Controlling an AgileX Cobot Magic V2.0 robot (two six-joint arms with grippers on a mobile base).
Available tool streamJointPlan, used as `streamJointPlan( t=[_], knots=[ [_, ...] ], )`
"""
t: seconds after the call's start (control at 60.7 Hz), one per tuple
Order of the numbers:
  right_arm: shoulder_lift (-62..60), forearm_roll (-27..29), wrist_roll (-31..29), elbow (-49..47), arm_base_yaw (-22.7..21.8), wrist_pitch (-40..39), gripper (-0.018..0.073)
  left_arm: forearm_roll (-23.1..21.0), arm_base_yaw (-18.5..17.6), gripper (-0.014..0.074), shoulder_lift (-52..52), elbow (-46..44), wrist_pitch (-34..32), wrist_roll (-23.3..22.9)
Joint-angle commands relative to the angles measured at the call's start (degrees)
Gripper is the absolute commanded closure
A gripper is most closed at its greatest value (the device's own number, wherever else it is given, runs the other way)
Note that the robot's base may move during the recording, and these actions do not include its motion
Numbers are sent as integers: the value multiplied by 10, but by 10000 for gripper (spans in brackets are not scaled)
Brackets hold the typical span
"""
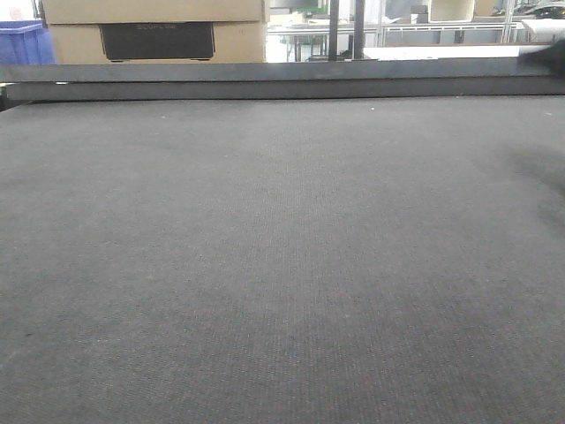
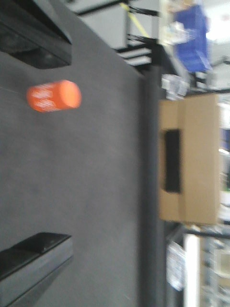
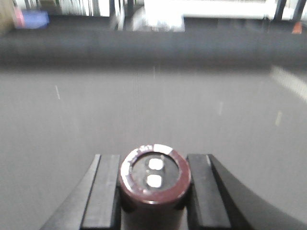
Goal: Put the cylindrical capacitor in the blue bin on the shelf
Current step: 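Close the left gripper on the orange cylinder, right on the dark red capacitor, then lift both held cylinders up off the table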
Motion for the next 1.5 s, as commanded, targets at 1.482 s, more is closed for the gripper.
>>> streamJointPlan(
  t=[1.482],
  knots=[
    [-353, -27, -1, 60, -3, 242, 658, -80, 77, -5, 841, -207, -523, -3]
  ],
)
